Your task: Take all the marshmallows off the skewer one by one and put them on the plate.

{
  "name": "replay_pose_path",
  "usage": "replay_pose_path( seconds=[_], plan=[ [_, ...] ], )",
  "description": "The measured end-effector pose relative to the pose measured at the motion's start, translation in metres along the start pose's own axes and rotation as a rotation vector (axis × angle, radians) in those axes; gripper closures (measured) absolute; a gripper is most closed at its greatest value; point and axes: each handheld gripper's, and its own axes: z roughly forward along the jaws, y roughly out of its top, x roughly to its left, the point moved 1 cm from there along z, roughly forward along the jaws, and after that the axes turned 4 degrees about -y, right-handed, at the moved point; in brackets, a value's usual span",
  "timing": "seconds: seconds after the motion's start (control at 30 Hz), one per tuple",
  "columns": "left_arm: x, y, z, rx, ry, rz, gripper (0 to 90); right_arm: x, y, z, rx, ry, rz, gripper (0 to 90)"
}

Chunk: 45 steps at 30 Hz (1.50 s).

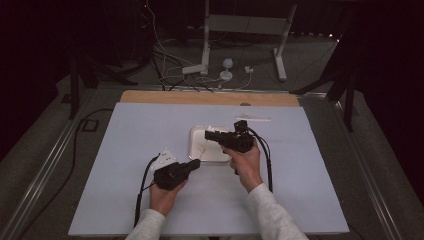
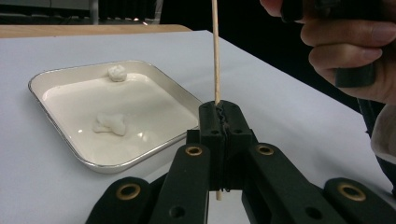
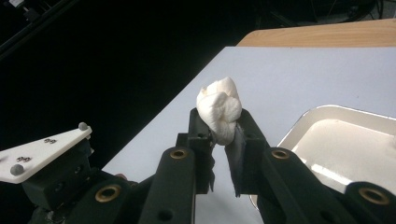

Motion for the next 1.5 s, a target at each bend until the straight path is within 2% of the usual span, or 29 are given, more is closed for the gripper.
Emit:
replay_pose_path(
  seconds=[0.4, 0.47, 0.5, 0.57, 0.7, 0.87, 1.0, 1.3, 1.5],
  plan=[
    [0.0, -0.001, -0.002, -0.003, 0.004, 0.01, 90.0, 0.0, 0.01, -0.002, -0.008, -0.007, -0.023, 80.7],
    [0.0, -0.003, -0.002, 0.028, 0.016, 0.027, 90.0, -0.001, 0.011, -0.003, -0.02, -0.011, -0.026, 81.0],
    [0.0, -0.005, -0.001, 0.041, 0.022, 0.033, 90.0, -0.002, 0.013, -0.006, -0.044, -0.014, -0.017, 81.1],
    [0.001, -0.008, -0.001, 0.046, 0.024, 0.02, 90.0, -0.006, 0.019, -0.013, -0.069, -0.015, -0.004, 81.1],
    [0.002, -0.007, -0.002, 0.035, 0.031, 0.008, 90.0, -0.009, 0.023, -0.021, -0.038, -0.056, -0.048, 81.0],
    [0.003, -0.005, -0.004, 0.022, 0.039, -0.004, 90.0, -0.015, 0.02, -0.021, -0.011, -0.094, -0.07, 80.8],
    [0.004, -0.003, -0.006, 0.01, 0.036, -0.014, 90.0, -0.021, 0.016, -0.019, 0.008, -0.108, -0.063, 80.7],
    [0.005, 0.002, -0.011, -0.024, 0.03, -0.023, 90.0, -0.035, 0.006, -0.013, 0.059, -0.174, -0.061, 80.5],
    [0.005, 0.003, -0.012, -0.041, 0.015, -0.043, 90.0, -0.045, -0.003, -0.007, 0.104, -0.207, -0.033, 80.0]
  ],
)
